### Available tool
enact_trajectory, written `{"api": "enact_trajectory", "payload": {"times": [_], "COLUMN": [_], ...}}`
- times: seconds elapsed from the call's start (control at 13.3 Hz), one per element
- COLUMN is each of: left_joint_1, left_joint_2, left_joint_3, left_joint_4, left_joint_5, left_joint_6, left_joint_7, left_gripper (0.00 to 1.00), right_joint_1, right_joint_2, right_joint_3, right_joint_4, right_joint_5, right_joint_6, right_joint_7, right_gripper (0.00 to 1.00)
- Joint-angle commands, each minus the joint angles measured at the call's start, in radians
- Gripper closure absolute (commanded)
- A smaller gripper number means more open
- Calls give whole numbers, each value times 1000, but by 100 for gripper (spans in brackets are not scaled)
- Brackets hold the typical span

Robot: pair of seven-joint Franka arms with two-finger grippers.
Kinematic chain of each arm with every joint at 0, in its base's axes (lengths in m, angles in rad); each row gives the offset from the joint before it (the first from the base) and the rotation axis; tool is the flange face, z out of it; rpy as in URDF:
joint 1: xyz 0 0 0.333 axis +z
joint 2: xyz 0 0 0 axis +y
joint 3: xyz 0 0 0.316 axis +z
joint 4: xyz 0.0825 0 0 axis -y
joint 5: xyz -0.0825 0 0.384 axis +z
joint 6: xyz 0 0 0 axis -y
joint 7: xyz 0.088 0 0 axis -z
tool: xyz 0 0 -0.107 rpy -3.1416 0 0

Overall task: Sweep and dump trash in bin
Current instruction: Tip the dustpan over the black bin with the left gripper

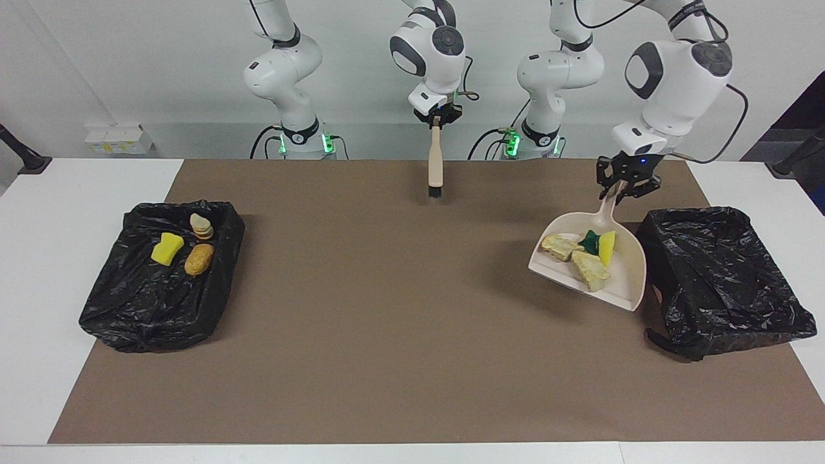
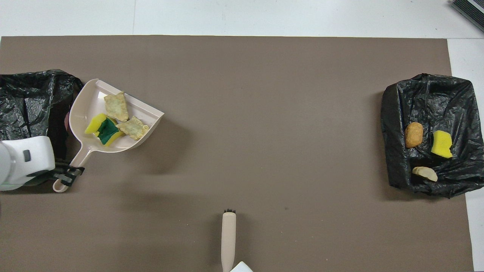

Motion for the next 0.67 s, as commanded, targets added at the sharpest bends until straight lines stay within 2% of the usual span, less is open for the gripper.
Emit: {"api": "enact_trajectory", "payload": {"times": [0.0,0.3,0.45,0.6], "left_joint_1": [129,266,326,337], "left_joint_2": [104,199,246,282], "left_joint_3": [-9,-6,-5,-3], "left_joint_4": [182,350,429,492], "left_joint_5": [-4,10,106,253], "left_joint_6": [-116,-186,-189,-202], "left_joint_7": [3,126,237,260], "left_gripper": [100,100,100,100], "right_joint_1": [43,33,13,-15], "right_joint_2": [18,30,50,73], "right_joint_3": [-1,-1,-1,-4], "right_joint_4": [-59,-82,-88,-74], "right_joint_5": [-41,-41,-41,-42], "right_joint_6": [108,131,136,138], "right_joint_7": [16,-44,-82,-102], "right_gripper": [100,100,100,100]}}
